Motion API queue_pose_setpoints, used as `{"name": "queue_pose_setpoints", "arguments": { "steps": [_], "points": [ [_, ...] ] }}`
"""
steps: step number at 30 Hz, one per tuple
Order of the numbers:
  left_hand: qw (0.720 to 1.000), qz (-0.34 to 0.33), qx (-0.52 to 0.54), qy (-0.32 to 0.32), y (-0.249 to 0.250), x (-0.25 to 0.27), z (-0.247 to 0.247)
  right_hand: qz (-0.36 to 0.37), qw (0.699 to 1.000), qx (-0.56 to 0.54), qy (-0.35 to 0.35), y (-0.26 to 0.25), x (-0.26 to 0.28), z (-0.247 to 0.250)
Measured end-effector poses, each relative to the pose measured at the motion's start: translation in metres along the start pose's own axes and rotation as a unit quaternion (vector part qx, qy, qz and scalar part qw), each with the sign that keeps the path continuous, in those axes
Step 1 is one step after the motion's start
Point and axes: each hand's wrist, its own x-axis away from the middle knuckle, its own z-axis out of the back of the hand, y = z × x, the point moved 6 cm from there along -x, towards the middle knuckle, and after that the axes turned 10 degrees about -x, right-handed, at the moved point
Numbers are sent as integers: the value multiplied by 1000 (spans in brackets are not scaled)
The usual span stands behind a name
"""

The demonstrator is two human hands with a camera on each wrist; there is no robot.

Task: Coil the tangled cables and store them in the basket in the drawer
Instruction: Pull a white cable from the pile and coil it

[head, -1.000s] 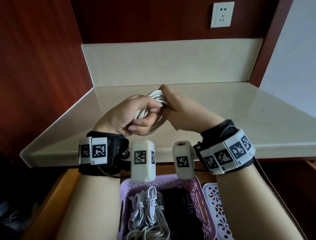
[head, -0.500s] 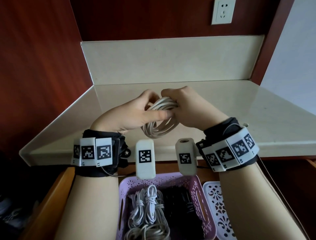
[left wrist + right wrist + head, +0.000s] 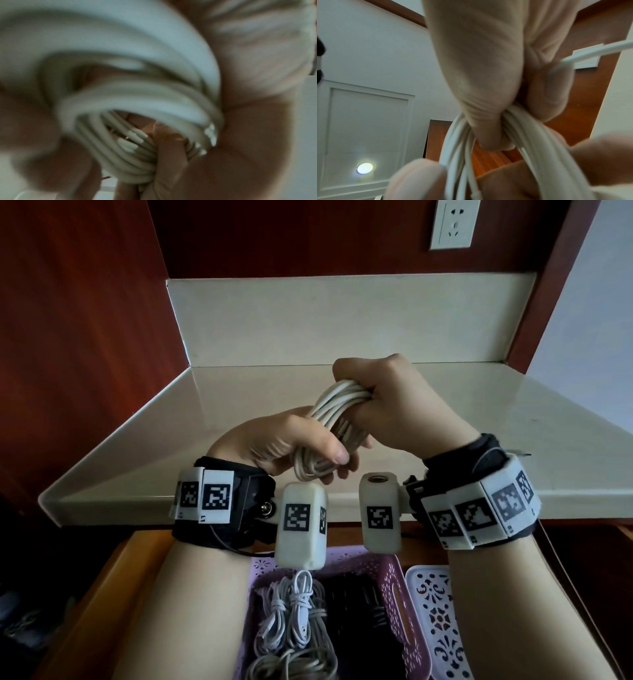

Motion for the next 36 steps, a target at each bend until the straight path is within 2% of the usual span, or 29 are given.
{"name": "queue_pose_setpoints", "arguments": {
  "steps": [4, 7, 11, 13, 17, 21, 23, 25, 33, 36],
  "points": [
    [994, 64, -50, 75, -6, 2, 13, -23, 999, -10, 23, 3, -1, 1],
    [981, 71, -90, 155, -5, 2, 22, -83, 996, -21, -5, 14, 2, -2],
    [945, 101, -207, 231, -4, -1, 38, -141, 980, -136, -36, 23, 6, -8],
    [925, 130, -257, 247, -3, -3, 37, -175, 972, -158, 4, 26, 2, -12],
    [904, 119, -300, 281, 3, -11, 27, -234, 965, -37, 114, 32, -2, -12],
    [883, 107, -341, 304, 10, -6, 27, -319, 941, -69, 93, 51, 3, -12],
    [877, 101, -351, 312, 14, -5, 25, -319, 935, -104, 115, 54, 4, -10],
    [879, 96, -346, 313, 18, -4, 22, -306, 933, -121, 143, 52, 2, -8],
    [926, 38, -211, 310, 19, -10, 14, -290, 922, -153, 205, 51, 2, 1],
    [925, 56, -253, 276, 14, -14, 11, -314, 918, -116, 212, 57, 6, 7]
  ]
}}
